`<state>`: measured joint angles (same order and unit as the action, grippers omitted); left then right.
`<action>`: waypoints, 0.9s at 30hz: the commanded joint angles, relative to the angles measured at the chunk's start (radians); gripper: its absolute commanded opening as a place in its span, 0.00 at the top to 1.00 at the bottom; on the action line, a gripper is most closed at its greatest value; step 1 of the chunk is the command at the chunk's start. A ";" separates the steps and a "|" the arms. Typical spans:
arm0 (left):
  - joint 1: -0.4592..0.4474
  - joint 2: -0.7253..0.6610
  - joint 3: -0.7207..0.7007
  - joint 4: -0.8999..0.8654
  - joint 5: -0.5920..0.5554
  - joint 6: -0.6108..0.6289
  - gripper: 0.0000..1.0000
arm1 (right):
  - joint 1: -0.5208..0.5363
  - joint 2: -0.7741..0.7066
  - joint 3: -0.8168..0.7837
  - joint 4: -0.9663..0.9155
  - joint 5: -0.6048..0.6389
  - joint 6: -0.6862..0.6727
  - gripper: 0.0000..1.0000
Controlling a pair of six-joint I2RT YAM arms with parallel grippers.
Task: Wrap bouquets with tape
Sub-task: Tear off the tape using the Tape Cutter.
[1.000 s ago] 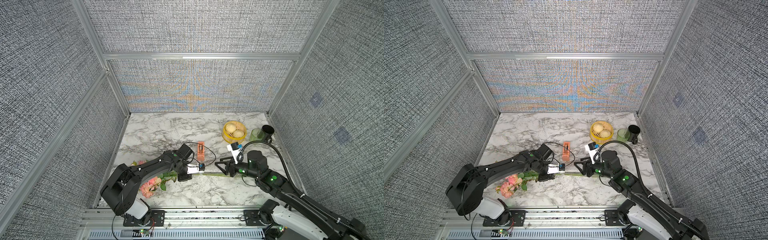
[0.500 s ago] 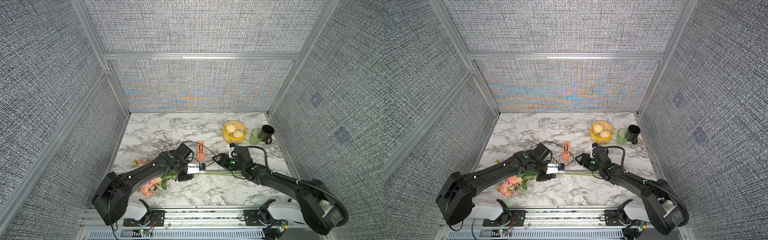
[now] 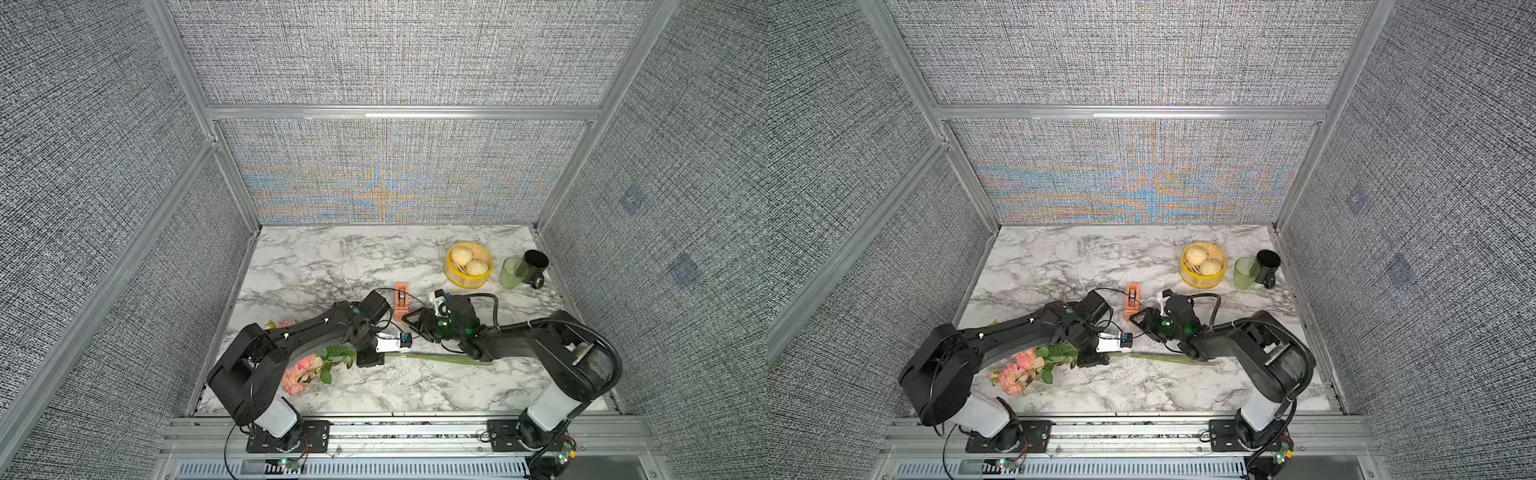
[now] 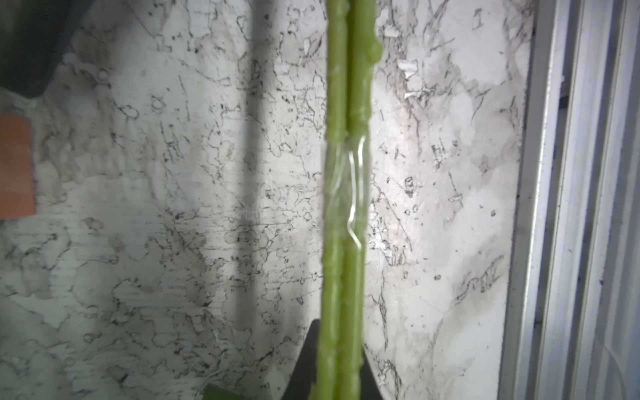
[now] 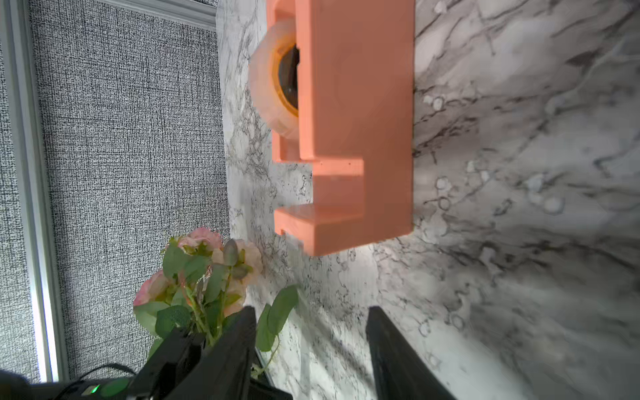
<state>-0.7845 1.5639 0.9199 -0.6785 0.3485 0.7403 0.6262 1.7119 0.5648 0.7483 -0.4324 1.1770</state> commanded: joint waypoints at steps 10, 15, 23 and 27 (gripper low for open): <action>-0.001 -0.007 0.011 -0.015 0.007 -0.010 1.00 | 0.012 0.185 0.000 0.329 -0.004 0.124 0.80; -0.001 -0.005 0.017 -0.018 0.001 -0.019 1.00 | 0.012 0.224 -0.023 0.393 0.007 0.154 0.92; -0.001 0.002 0.021 -0.018 -0.001 -0.030 1.00 | 0.020 0.244 -0.060 0.427 0.033 0.187 1.00; -0.002 0.005 0.022 -0.016 -0.009 -0.035 1.00 | 0.052 0.239 -0.057 0.383 0.052 0.162 1.00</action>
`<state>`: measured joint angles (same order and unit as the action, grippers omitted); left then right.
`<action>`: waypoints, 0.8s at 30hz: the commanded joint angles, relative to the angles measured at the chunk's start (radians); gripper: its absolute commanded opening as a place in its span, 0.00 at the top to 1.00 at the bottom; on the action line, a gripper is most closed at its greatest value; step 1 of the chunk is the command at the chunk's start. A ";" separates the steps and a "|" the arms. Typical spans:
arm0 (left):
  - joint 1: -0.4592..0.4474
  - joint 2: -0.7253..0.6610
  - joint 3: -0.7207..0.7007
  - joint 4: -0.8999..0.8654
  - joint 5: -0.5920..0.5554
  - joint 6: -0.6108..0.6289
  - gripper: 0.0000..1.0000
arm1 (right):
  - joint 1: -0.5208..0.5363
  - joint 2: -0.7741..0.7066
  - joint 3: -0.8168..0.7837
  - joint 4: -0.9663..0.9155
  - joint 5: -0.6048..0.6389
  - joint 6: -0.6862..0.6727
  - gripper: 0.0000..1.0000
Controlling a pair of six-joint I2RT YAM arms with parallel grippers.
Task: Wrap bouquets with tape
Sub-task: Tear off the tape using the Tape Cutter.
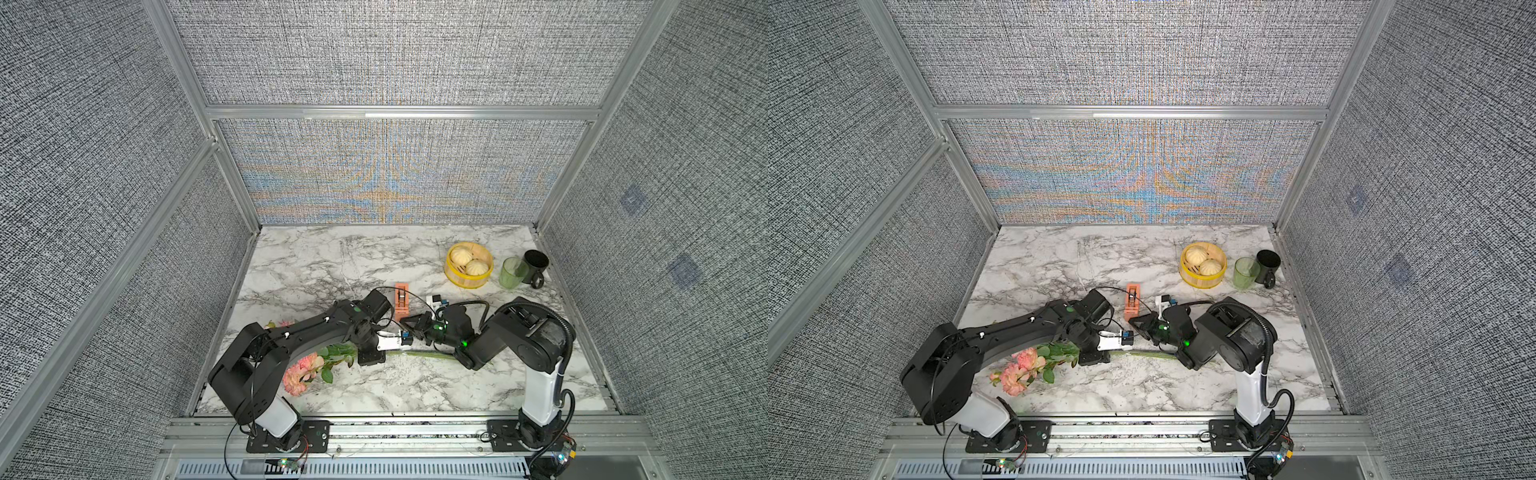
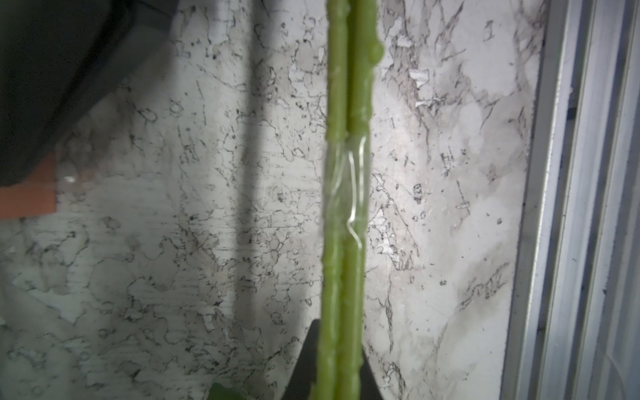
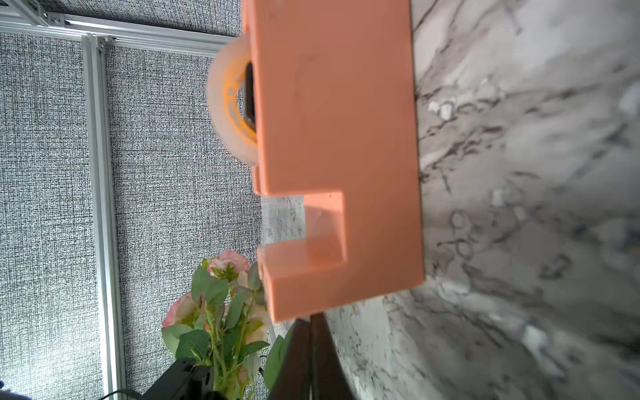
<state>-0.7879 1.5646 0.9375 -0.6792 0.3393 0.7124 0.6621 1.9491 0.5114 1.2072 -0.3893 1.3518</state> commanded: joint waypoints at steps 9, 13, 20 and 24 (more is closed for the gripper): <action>0.001 0.000 0.003 -0.017 -0.028 -0.018 1.00 | 0.028 -0.014 -0.050 -0.136 0.071 -0.011 1.00; 0.000 -0.018 -0.004 -0.001 -0.043 -0.026 1.00 | 0.027 -0.036 -0.057 -0.144 0.059 -0.023 1.00; 0.001 -0.134 0.004 0.018 -0.063 -0.044 1.00 | -0.008 -0.335 -0.044 -0.484 0.007 -0.237 0.72; 0.000 -0.231 0.021 0.026 -0.060 -0.064 1.00 | -0.018 -0.642 0.026 -0.985 0.099 -0.478 0.60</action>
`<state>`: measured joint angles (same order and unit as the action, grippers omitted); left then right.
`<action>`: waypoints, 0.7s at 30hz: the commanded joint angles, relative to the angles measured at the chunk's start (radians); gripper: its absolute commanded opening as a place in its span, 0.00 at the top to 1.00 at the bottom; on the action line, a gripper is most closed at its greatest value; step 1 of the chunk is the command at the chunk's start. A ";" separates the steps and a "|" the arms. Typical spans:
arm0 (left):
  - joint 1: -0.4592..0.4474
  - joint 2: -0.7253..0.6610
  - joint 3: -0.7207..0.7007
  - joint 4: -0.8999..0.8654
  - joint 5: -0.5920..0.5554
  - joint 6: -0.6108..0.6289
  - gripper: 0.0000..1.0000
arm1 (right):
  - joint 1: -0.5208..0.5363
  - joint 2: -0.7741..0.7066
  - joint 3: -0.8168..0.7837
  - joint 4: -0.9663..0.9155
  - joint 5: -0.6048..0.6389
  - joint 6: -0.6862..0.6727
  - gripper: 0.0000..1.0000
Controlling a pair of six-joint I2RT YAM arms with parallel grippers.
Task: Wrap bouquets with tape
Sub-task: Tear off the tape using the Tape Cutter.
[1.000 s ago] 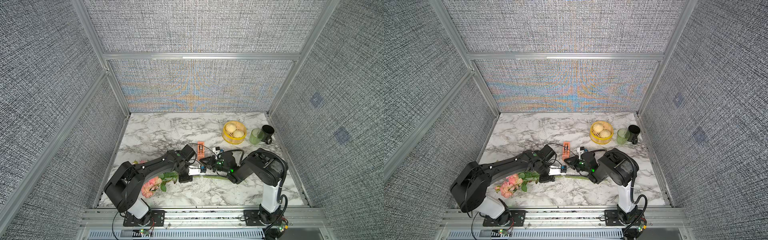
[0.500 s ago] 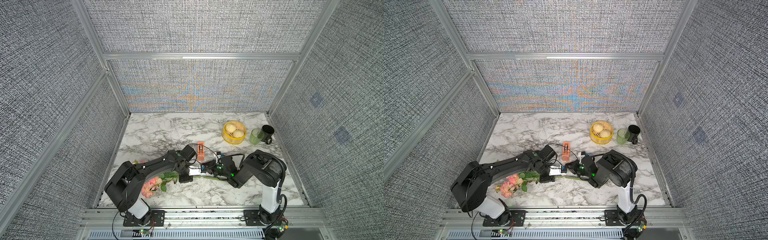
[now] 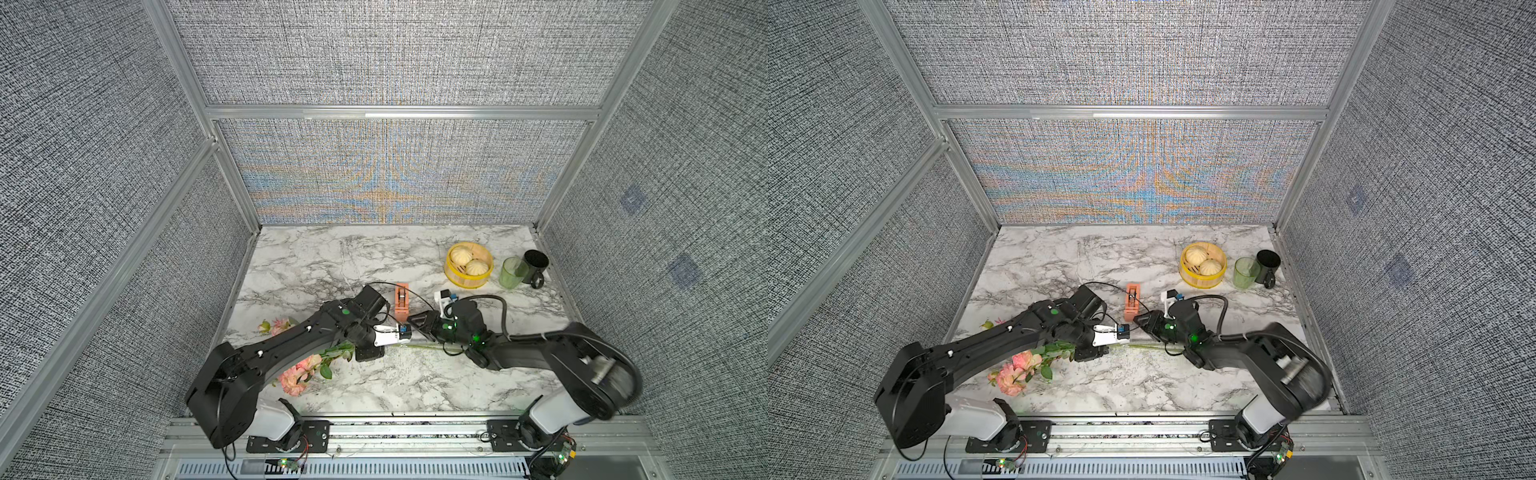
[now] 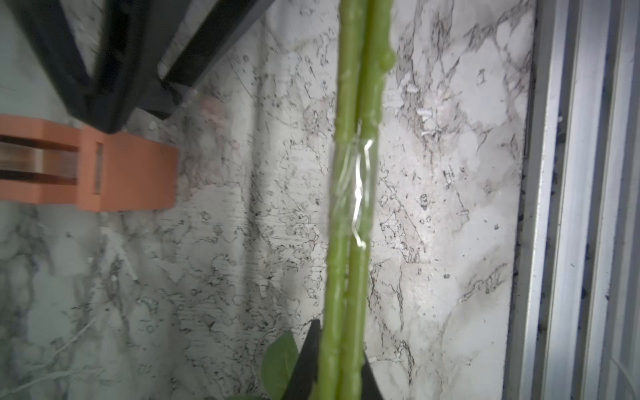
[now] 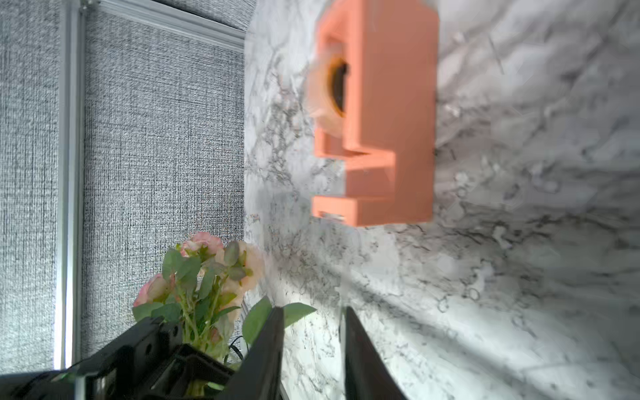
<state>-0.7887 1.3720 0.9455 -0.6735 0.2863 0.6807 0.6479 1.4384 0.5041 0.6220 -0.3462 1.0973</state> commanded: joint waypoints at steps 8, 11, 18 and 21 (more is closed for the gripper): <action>0.001 -0.150 0.071 0.021 0.016 -0.058 1.00 | -0.163 -0.529 0.065 -0.813 0.122 -0.445 0.41; 0.001 -0.173 0.071 0.025 0.034 -0.070 1.00 | -0.223 -0.555 0.086 -0.867 0.074 -0.503 0.38; 0.001 -0.206 0.093 -0.024 -0.020 -0.194 1.00 | -0.365 -0.624 0.232 -1.033 0.117 -0.640 0.37; 0.002 -0.235 0.109 -0.063 -0.030 -0.256 1.00 | -0.375 -0.726 0.389 -1.142 0.214 -0.790 0.35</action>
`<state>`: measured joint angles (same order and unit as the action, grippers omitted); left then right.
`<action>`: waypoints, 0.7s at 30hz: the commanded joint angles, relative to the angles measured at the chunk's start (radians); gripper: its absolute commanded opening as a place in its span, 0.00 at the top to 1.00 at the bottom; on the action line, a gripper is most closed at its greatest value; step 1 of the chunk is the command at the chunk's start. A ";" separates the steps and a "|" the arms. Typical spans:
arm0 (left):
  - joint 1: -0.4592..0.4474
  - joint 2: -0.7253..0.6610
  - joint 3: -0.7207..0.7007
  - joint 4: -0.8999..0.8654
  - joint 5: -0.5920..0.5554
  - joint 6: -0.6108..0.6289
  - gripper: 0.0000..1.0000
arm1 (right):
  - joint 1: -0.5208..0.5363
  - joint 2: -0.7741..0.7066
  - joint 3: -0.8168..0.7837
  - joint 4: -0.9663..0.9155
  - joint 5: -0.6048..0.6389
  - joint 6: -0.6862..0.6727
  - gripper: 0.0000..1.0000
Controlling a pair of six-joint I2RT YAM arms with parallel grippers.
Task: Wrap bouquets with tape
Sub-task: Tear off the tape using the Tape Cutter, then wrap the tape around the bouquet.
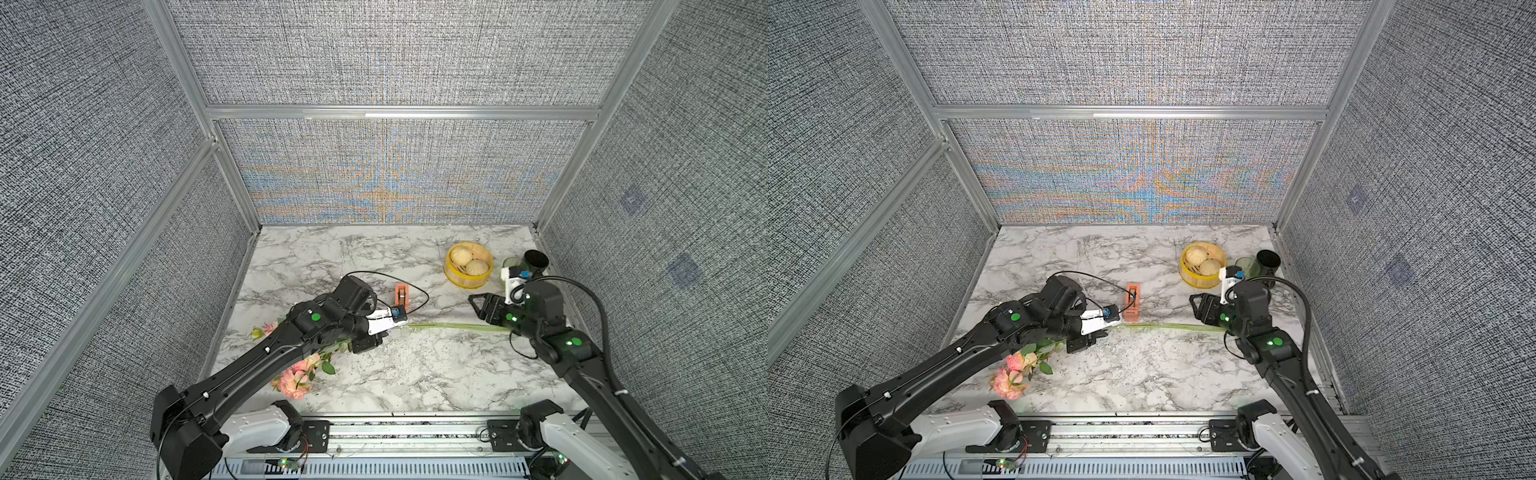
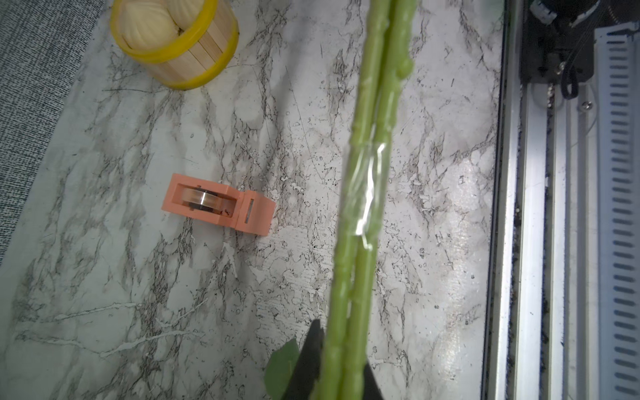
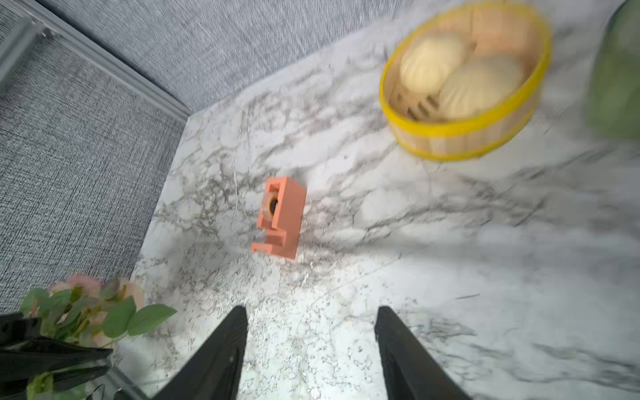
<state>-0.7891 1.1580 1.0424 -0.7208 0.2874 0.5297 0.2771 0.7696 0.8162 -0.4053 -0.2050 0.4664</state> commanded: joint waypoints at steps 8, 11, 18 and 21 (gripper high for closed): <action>0.001 -0.012 0.034 -0.032 -0.123 -0.157 1.00 | -0.004 -0.267 0.119 -0.052 0.032 -0.408 0.29; 0.001 0.004 0.077 -0.081 -0.159 -0.181 1.00 | -0.004 -0.353 0.004 0.124 -0.248 -0.406 0.29; 0.001 0.036 0.166 -0.124 -0.119 -0.220 1.00 | 0.175 -0.261 -0.356 0.673 -0.513 -0.226 0.29; 0.001 0.059 0.183 -0.131 -0.087 -0.214 1.00 | 0.369 -0.143 -0.371 0.683 -0.342 -0.413 0.27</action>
<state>-0.7883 1.2041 1.2121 -0.8337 0.1616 0.3237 0.5507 0.5751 0.4488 0.1051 -0.6121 0.1703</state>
